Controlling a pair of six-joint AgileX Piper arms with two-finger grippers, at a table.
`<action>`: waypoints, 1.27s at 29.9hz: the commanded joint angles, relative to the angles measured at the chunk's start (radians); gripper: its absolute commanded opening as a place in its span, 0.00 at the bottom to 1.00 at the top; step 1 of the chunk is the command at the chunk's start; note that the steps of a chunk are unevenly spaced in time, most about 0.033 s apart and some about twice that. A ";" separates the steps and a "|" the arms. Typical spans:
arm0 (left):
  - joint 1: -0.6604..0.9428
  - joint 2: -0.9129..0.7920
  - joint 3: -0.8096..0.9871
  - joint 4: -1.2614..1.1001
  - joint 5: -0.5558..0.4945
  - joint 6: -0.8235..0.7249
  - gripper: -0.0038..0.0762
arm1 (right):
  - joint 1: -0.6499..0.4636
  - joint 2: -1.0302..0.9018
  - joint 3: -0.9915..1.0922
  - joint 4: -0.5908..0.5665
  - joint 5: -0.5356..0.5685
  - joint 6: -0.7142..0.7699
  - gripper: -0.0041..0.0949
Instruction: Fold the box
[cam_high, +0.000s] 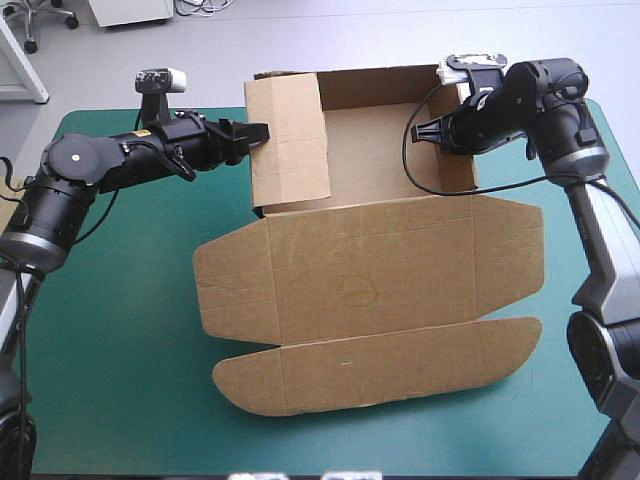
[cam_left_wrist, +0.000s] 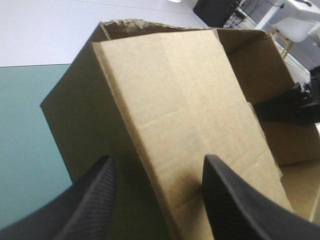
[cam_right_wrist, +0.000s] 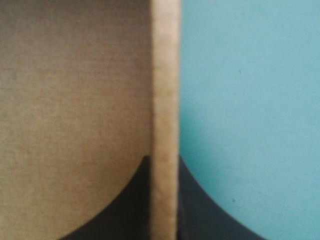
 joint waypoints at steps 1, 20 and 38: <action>-0.032 -0.031 -0.035 0.062 -0.092 -0.091 0.53 | 0.014 -0.051 -0.023 0.039 0.004 0.030 0.02; -0.218 0.135 -0.213 1.023 0.162 -0.755 0.42 | 0.182 0.004 -0.022 -0.164 0.004 0.241 0.03; -0.250 0.295 -0.213 1.107 0.292 -0.757 0.04 | 0.248 0.125 -0.014 -0.189 0.004 0.244 0.03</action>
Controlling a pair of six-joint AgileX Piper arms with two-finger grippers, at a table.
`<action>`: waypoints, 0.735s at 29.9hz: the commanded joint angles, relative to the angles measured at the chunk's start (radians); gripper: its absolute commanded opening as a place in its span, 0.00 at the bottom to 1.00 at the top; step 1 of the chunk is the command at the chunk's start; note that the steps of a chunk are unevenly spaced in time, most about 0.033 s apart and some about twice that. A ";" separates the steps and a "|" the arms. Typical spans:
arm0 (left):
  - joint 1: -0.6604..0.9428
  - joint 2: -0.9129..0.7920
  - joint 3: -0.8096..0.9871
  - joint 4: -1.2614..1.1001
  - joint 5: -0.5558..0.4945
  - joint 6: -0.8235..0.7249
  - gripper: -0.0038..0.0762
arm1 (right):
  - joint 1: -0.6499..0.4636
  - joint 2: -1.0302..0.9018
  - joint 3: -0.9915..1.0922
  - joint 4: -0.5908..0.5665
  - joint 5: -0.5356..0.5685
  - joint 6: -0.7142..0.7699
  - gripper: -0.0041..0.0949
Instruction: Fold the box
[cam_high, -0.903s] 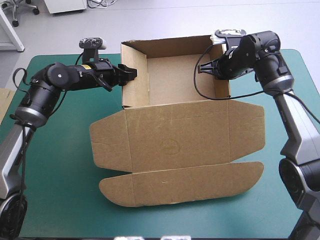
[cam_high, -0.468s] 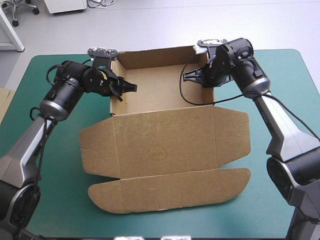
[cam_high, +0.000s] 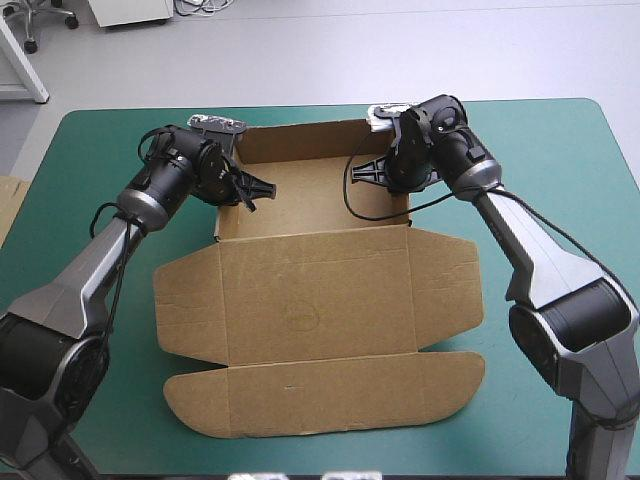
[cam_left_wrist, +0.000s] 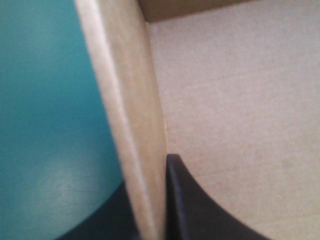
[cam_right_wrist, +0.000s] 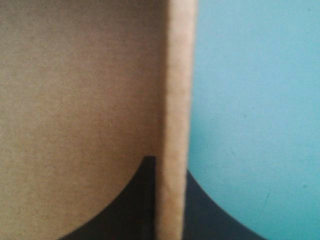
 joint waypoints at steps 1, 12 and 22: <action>-0.014 -0.011 -0.026 -0.011 0.021 0.054 0.04 | 0.005 -0.034 -0.032 0.013 0.002 -0.037 0.03; -0.012 0.067 -0.026 0.000 -0.023 0.054 0.04 | 0.005 0.082 -0.032 0.006 0.002 -0.037 0.03; -0.012 0.160 -0.026 0.002 -0.074 0.059 0.04 | 0.003 0.129 -0.032 0.006 0.002 -0.037 0.03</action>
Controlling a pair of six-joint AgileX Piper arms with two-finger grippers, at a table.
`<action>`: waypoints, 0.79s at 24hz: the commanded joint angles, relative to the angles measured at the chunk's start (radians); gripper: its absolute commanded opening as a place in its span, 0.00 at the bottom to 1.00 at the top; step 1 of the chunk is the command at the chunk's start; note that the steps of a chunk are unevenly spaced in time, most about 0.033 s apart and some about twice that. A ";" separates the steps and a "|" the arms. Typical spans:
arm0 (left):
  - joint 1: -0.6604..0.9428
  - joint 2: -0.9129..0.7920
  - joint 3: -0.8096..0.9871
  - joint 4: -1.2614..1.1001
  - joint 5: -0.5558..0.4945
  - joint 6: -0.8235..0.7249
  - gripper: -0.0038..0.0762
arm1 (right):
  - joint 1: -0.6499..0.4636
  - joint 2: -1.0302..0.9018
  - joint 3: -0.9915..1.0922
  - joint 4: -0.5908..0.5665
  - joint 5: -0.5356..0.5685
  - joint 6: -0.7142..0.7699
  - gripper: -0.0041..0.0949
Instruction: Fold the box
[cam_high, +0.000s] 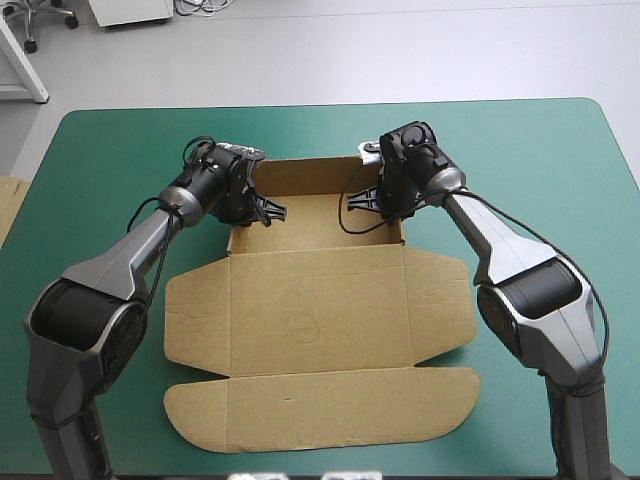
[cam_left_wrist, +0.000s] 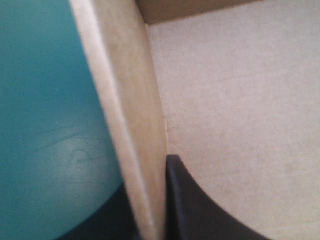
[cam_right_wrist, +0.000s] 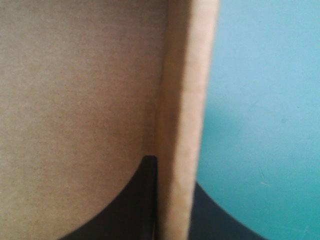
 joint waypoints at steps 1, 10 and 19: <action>-0.014 -0.021 -0.024 0.003 -0.052 0.056 0.04 | 0.002 -0.056 -0.032 0.001 0.002 -0.032 0.03; -0.014 -0.045 -0.026 -0.006 -0.067 0.056 0.22 | -0.002 -0.053 -0.068 0.010 0.002 -0.081 0.14; -0.014 -0.111 -0.173 0.040 0.089 0.056 0.54 | -0.002 -0.144 -0.163 -0.027 0.002 -0.122 0.72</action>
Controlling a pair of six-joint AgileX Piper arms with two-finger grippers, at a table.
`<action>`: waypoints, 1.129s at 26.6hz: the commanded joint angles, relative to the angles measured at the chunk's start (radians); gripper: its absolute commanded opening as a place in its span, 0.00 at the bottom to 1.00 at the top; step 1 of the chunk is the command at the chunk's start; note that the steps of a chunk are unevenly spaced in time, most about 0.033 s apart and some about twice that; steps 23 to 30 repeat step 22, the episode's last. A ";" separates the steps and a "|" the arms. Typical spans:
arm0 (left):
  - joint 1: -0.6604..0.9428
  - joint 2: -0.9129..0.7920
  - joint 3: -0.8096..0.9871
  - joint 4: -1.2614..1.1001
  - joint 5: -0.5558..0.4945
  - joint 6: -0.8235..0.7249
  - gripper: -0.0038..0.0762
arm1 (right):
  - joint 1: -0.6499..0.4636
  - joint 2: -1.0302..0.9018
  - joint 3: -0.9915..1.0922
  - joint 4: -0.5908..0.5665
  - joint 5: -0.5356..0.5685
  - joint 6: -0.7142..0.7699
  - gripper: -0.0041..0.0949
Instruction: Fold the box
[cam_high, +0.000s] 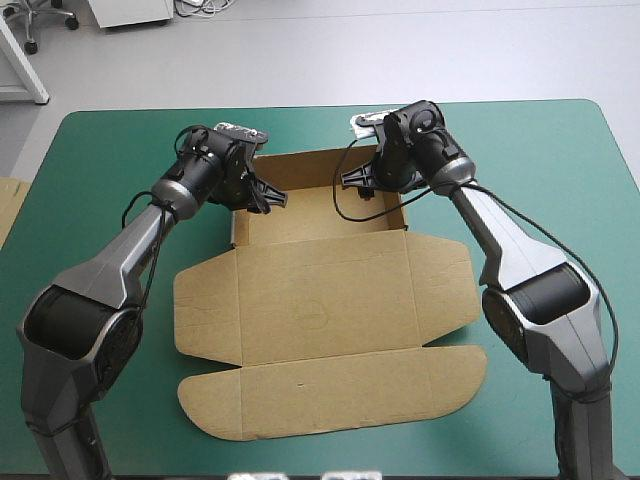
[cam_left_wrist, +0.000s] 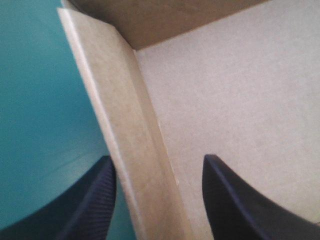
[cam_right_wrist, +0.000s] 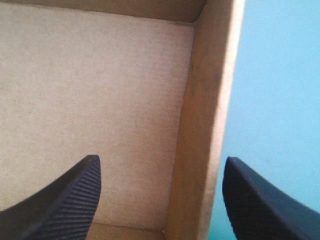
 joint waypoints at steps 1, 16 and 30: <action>-0.005 -0.078 -0.102 0.017 0.064 0.001 0.54 | -0.001 -0.125 -0.037 -0.034 0.007 -0.019 0.72; -0.005 -0.582 0.210 0.100 0.016 0.148 0.04 | -0.001 -0.671 0.489 -0.101 -0.102 -0.173 0.02; -0.005 -0.838 0.560 0.100 -0.125 0.127 0.04 | -0.001 -0.902 0.871 -0.097 -0.267 -0.169 0.02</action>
